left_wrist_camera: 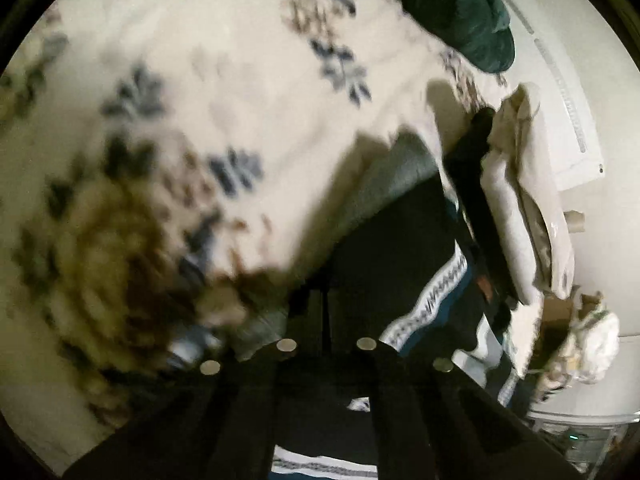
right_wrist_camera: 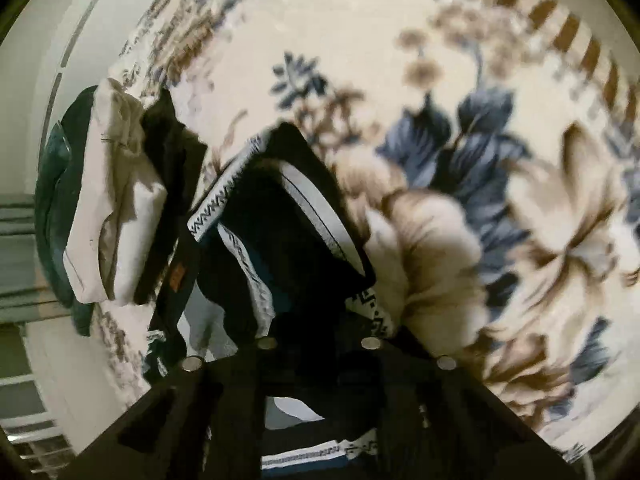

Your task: Fold small clothes

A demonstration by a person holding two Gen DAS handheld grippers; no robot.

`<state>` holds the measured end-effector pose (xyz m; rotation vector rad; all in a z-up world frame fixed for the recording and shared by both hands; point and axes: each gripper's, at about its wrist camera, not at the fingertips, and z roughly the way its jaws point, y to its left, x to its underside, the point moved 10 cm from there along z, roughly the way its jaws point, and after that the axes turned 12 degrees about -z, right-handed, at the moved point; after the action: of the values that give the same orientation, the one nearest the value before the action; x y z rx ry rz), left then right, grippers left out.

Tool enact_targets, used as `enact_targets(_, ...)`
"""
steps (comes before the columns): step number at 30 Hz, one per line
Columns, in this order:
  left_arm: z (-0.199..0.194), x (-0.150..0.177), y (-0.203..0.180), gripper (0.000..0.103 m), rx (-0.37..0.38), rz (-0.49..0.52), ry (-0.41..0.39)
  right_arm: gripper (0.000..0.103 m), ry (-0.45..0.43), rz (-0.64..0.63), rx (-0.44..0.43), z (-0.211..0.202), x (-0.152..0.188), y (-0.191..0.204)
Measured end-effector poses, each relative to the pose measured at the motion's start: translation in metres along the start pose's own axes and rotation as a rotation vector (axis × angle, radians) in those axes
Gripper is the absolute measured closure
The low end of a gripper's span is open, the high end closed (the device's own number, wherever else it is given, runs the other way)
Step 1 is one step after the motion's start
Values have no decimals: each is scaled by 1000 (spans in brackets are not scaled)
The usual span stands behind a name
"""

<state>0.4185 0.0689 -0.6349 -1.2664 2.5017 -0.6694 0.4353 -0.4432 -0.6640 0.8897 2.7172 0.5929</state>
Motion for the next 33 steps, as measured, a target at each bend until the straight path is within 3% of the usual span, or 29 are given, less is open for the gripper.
enact_targets(4,-17,-16,16,103,-5,-3,-18,96,-18,-29,-22,-27,1,13)
enact_targets(8,-19,6,18,94,69,-21,95,95,28,-82,18,-31,1,9)
enact_targets(9,-15,18,19,74,74,-35,139,92,55,-75,22,-28,4,3)
enact_targets(10,-11,27,16,46,89,-47,162,81,81,-66,26,-22,8,-1)
enact_targets(11,-9,35,14,38,107,-64,175,65,99,-57,22,-18,11,-4)
enact_targets(12,-3,44,13,37,135,-97,189,58,107,-48,11,-13,15,-6)
enact_targets(13,2,50,10,37,151,-122,206,49,113,-41,3,-10,17,-7)
enact_targets(17,27,61,2,40,175,-201,222,48,133,-18,-3,11,23,-9)
enact_targets(18,33,60,1,47,161,-210,206,48,131,-12,1,15,23,-10)
enact_targets(19,35,56,0,75,147,-207,182,48,128,-4,2,18,24,-10)
enact_targets(21,37,48,-1,84,105,-181,151,53,100,17,2,19,22,-10)
enact_targets(23,31,40,-2,87,100,-166,119,88,59,4,18,13,20,-7)
enact_targets(24,25,37,-4,87,99,-143,103,92,41,-9,14,8,19,-2)
enact_targets(29,-4,27,-2,87,105,-56,52,95,5,-81,-31,-20,27,25)
enact_targets(33,9,22,15,82,85,-50,110,95,92,-152,3,-13,52,20)
